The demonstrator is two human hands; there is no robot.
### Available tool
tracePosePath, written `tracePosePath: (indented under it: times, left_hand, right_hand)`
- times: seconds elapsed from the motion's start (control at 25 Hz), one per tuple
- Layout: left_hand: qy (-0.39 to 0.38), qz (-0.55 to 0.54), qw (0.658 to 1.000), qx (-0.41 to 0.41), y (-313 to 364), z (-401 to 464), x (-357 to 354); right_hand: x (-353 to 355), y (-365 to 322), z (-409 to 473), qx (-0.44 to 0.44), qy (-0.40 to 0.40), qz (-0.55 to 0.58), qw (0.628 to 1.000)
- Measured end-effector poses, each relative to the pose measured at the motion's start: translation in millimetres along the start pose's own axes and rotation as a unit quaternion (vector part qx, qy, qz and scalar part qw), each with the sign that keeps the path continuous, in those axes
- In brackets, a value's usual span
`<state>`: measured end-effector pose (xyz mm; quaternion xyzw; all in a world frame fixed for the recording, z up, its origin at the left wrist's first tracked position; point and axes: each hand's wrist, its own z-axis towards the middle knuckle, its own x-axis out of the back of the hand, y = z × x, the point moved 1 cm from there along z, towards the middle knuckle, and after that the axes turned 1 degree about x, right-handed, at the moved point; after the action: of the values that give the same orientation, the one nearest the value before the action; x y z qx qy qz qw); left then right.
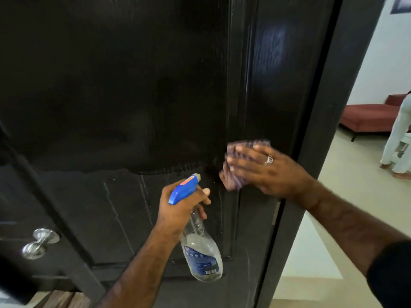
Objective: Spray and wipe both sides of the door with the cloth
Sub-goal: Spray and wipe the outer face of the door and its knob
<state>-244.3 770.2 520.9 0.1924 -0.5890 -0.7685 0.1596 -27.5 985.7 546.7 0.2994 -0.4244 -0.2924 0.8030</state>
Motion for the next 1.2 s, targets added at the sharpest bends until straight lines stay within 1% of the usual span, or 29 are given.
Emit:
tracePosePath:
  times: [0.04,0.12,0.16,0.2,0.24,0.32,0.36,0.4,0.44,0.48,0.52,0.56,0.6,0.64,0.68,0.72,0.8,0.84,0.88,0.92,1.0,1.08,1.12,1.16,1.2]
  left_hand:
    - [0.004,0.003,1.0,-0.002,2,1,0]
    - [0.013,0.017,1.0,-0.003,3,0,0]
    - [0.017,0.018,1.0,-0.002,3,-3,0]
    - [0.017,0.02,1.0,0.001,3,-5,1]
    - [0.016,0.024,1.0,0.001,4,-7,3]
    - [0.022,0.029,0.999,-0.003,7,-9,12]
    - [0.027,0.03,0.999,-0.003,8,-10,16]
    - [0.033,0.033,0.999,-0.001,8,-10,20]
    - [0.036,0.038,0.999,0.001,8,-11,21]
    - [0.038,0.044,0.998,0.003,7,-12,22]
    - [0.038,0.047,0.998,0.004,6,-12,20]
    - [0.038,0.045,0.998,0.008,4,-13,18]
    - [0.037,0.043,0.998,0.013,3,-13,14]
    - [0.036,0.042,0.998,0.016,2,-14,12]
    - [0.034,0.041,0.998,0.017,2,-14,10]
    - [0.03,0.038,0.999,0.017,2,-14,10]
    - [0.025,0.03,0.999,0.016,5,-14,14]
    - [0.027,0.031,0.999,0.015,5,-13,18]
    - [0.032,0.033,0.999,0.012,5,-13,22]
    - [0.037,0.038,0.999,0.013,5,-12,24]
    - [0.038,0.05,0.998,0.015,4,-10,23]
    - [0.029,0.057,0.998,0.016,3,-9,16]
    - [0.021,0.057,0.998,0.016,3,-7,12]
    - [0.011,0.054,0.998,0.015,3,-6,7]
    - [0.001,0.048,0.999,0.014,3,-5,4]
  right_hand:
    - [4,5,14,-0.076,0.043,0.001,0.996]
    - [4,-17,41,-0.248,0.106,0.035,0.962]
    - [-2,-40,46,-0.29,0.111,0.044,0.949]
    - [-12,-65,40,-0.284,0.093,0.044,0.953]
    - [-24,-87,22,-0.238,0.059,0.036,0.969]
    - [-38,-99,-24,-0.077,-0.018,0.027,0.996]
    - [-38,-90,-38,-0.008,-0.046,0.018,0.999]
    - [-35,-76,-43,0.031,-0.054,0.011,0.998]
    - [-30,-61,-36,0.026,-0.04,0.009,0.999]
    - [-21,-46,-21,-0.027,-0.004,0.013,1.0]
    - [-12,-36,0,-0.107,0.047,0.02,0.993]
    - [-5,-33,21,-0.194,0.09,0.028,0.976]
    - [-1,-40,39,-0.273,0.117,0.049,0.953]
    - [-2,-54,49,-0.324,0.124,0.069,0.935]
    - [-7,-73,49,-0.338,0.106,0.074,0.932]
    - [-15,-93,38,-0.322,0.074,0.068,0.941]
    - [-25,-115,-3,-0.226,-0.003,0.041,0.973]
    - [-22,-108,-18,-0.178,-0.025,0.02,0.983]
    - [-20,-95,-23,-0.15,-0.023,-0.001,0.988]
    - [-14,-80,-16,-0.154,-0.005,-0.014,0.988]
    - [-3,-52,18,-0.24,0.057,-0.01,0.969]
    - [2,-51,48,-0.319,0.104,0.009,0.942]
    - [0,-61,50,-0.337,0.106,0.019,0.935]
    - [-4,-75,42,-0.34,0.084,0.025,0.937]
    - [-9,-92,26,-0.324,0.052,0.028,0.944]
